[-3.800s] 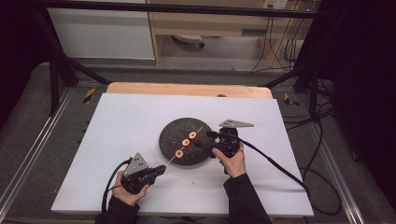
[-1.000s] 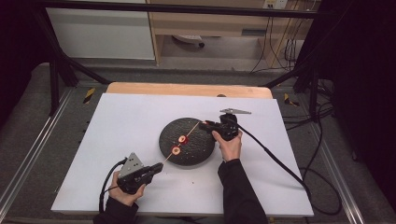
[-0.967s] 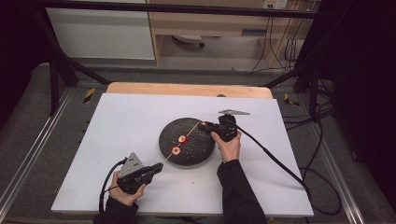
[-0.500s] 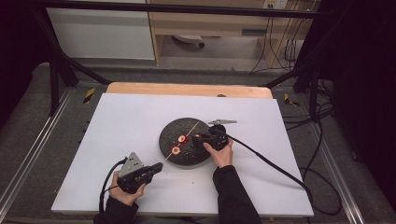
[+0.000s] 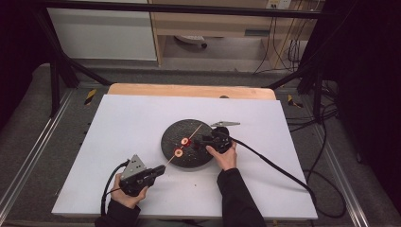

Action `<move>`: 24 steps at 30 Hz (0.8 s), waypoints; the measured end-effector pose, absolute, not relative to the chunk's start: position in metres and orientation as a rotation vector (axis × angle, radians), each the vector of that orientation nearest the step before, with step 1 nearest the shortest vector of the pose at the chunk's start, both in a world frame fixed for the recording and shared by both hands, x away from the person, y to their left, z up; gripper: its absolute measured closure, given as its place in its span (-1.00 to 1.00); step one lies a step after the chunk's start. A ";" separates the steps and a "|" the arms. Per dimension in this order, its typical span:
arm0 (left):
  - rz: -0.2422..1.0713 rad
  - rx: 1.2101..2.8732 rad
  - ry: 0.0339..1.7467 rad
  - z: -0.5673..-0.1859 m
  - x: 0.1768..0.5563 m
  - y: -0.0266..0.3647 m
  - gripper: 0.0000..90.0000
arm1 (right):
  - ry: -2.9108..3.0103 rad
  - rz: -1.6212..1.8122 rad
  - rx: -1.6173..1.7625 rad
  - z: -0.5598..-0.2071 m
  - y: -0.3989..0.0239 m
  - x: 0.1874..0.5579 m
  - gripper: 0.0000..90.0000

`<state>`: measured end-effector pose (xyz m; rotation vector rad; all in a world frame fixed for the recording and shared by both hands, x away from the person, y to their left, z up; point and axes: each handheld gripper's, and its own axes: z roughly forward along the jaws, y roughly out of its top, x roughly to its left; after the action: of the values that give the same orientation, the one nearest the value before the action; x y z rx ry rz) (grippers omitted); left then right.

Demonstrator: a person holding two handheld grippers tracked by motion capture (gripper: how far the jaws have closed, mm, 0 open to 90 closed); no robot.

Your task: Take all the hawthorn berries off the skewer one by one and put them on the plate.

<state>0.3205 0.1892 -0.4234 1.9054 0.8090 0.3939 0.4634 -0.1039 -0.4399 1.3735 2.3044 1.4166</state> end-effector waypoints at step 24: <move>0.388 1.926 0.795 -0.427 0.320 0.183 0.97 | 2.381 1.553 1.175 -0.397 -0.111 0.408 -0.91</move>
<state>0.3200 0.1828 -0.4267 1.9261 0.7955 0.3879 0.4083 -0.1112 -0.3970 1.1746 2.3809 1.5534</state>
